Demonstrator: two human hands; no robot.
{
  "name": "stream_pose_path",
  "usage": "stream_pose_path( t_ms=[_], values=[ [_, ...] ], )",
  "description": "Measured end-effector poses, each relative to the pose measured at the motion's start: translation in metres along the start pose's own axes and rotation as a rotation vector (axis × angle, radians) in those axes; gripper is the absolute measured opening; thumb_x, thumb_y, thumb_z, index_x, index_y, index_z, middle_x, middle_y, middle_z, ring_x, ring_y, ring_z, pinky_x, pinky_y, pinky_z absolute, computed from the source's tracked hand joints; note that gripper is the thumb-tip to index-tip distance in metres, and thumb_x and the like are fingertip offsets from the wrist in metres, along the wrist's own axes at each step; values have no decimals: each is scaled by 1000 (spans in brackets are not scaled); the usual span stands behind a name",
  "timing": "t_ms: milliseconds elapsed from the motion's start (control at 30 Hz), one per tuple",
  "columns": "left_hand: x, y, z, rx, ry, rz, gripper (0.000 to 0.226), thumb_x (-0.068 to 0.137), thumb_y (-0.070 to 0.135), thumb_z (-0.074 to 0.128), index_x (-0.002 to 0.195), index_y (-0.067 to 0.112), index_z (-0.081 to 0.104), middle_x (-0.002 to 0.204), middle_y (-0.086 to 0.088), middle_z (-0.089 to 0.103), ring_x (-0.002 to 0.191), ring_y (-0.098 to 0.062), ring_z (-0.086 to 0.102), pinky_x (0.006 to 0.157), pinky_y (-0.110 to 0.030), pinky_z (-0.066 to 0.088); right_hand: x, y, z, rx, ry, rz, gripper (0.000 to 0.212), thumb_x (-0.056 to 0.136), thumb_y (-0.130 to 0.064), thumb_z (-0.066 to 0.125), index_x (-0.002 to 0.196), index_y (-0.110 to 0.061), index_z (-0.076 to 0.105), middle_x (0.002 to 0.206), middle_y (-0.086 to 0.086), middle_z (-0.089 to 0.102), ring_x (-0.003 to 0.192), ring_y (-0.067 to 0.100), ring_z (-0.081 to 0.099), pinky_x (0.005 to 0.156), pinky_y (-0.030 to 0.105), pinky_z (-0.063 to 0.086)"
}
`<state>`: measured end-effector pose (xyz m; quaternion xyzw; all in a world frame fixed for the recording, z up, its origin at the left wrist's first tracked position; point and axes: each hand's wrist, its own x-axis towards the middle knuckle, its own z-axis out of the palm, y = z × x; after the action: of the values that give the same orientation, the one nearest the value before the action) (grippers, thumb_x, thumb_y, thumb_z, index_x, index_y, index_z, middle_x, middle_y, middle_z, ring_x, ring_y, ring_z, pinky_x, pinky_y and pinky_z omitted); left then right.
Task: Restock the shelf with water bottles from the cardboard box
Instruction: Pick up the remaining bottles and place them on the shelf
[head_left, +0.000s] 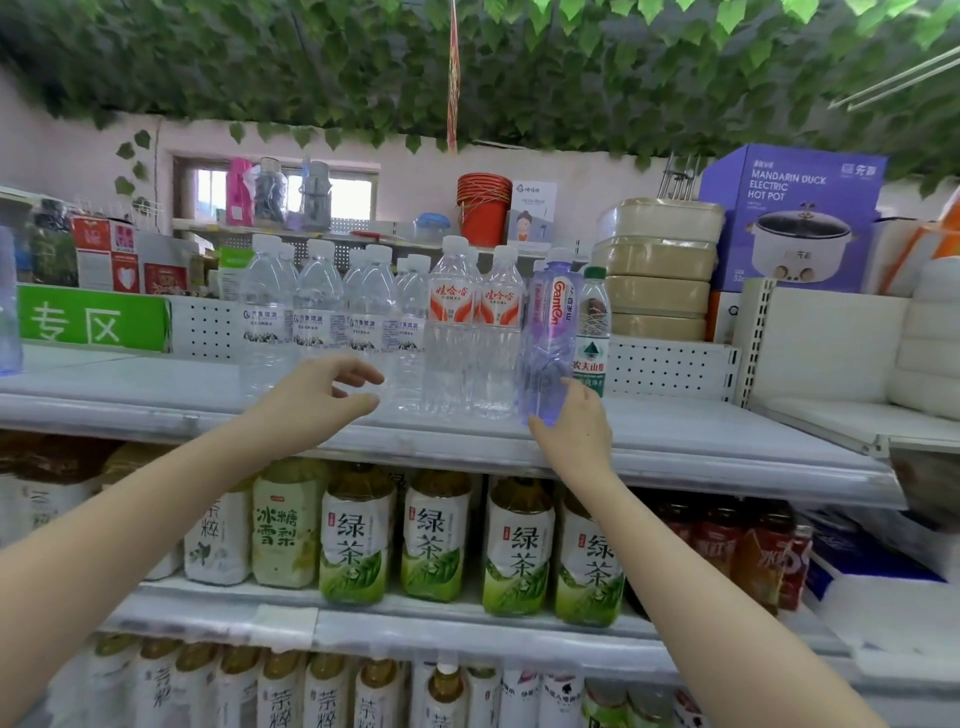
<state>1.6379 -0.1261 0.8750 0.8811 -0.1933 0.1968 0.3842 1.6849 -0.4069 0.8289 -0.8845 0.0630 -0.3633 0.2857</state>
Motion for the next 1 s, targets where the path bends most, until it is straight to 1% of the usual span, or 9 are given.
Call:
stream_pose_path(
  t_ms=[133,200,333,433,633,767,867,933,1000],
  values=[
    [-16,-11,4,120,-1,8,23,90,26,56,113,28,56,125,0,54,108,-16,50,85,-33,40,-32,0,-10,-89,13,-93,57,88,-26,57,141,-17,37,142,6,41,128,26,38,107,43,32],
    [-24,-15,7,211,-4,21,24,91,25,55,115,27,55,129,-4,53,113,-20,49,87,-33,38,-52,1,-12,-160,-14,-132,56,88,-26,55,140,-18,37,143,6,39,130,26,36,109,43,29],
    [-44,-24,17,350,-28,37,31,91,28,52,122,23,52,131,-6,50,108,-23,53,90,-39,45,-93,5,-12,-299,-75,-196,55,91,-31,53,142,-17,35,150,8,32,137,26,27,113,46,21],
    [-59,-35,33,440,-56,58,35,90,29,52,125,23,51,128,-6,50,112,-23,50,92,-42,45,-122,12,-9,-368,-131,-231,54,93,-28,51,143,-19,34,152,7,29,140,25,22,114,48,16],
    [-110,-53,79,568,-86,95,38,92,29,49,129,21,47,128,-11,48,114,-31,46,92,-44,40,-176,31,3,-400,-194,-256,53,86,-11,52,139,-15,42,149,11,34,138,28,27,112,51,21],
    [-152,-70,109,627,-124,72,43,91,29,50,133,19,44,127,-10,46,114,-32,44,90,-42,36,-211,47,17,-400,-242,-277,53,83,-8,55,135,-14,46,145,12,38,134,30,31,109,50,23],
    [-180,-82,130,599,-150,49,42,91,28,50,132,17,46,128,-10,46,116,-32,44,92,-43,36,-234,62,26,-399,-298,-270,52,86,-9,53,137,-14,43,148,13,35,136,29,30,110,51,23],
    [-199,-89,146,590,-193,5,43,91,28,50,132,18,45,127,-10,46,116,-32,44,93,-44,35,-251,74,31,-412,-352,-263,51,87,-11,51,137,-14,42,149,13,33,136,30,30,108,50,24],
    [-219,-96,160,598,-228,-49,43,90,29,50,132,19,44,124,-9,45,114,-31,44,91,-42,35,-272,88,36,-394,-386,-248,51,87,-11,51,137,-15,42,147,11,34,134,30,31,107,48,24]
  ],
)
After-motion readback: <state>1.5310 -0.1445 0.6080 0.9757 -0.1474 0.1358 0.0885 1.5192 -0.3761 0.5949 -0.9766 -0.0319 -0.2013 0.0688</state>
